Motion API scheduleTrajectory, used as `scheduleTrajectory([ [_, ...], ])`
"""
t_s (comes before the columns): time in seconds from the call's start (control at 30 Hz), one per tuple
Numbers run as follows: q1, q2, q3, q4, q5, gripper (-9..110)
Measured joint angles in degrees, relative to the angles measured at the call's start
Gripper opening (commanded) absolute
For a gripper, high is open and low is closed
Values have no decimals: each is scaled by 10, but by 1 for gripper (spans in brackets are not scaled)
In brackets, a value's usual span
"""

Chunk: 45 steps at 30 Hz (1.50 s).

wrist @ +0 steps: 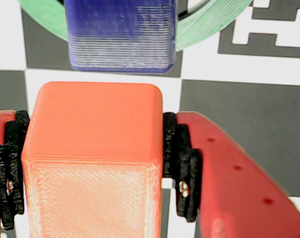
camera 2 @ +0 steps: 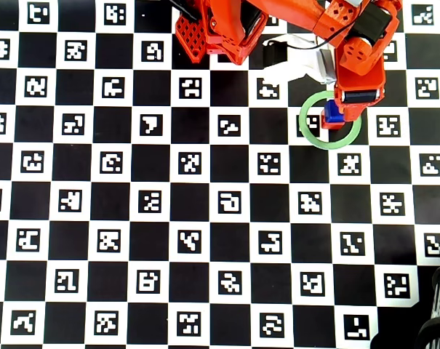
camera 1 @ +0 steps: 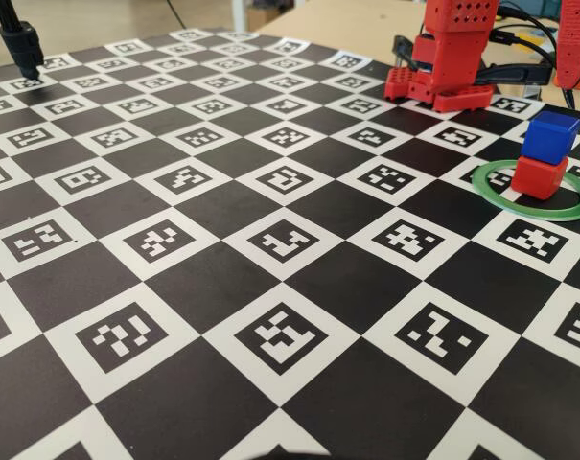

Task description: Grab the red cube then put it in the green circle then put the blue cube on top and finally the orange cube on top

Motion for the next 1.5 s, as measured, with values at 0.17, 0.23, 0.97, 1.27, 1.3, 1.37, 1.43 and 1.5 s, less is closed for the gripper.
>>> scheduleTrajectory([
  [0.17, 0, 0, 11, -4, -1, 5],
  [0.23, 0, 0, 11, -4, -1, 5],
  [0.97, 1, 0, 51, -41, -21, 5],
  [1.27, 9, 0, 51, -41, -47, 5],
  [1.3, 8, 0, 51, -41, -49, 5],
  [1.37, 8, 0, 51, -41, -54, 5],
  [1.43, 8, 0, 51, -41, -55, 5],
  [1.5, 8, 0, 54, -42, -56, 5],
])
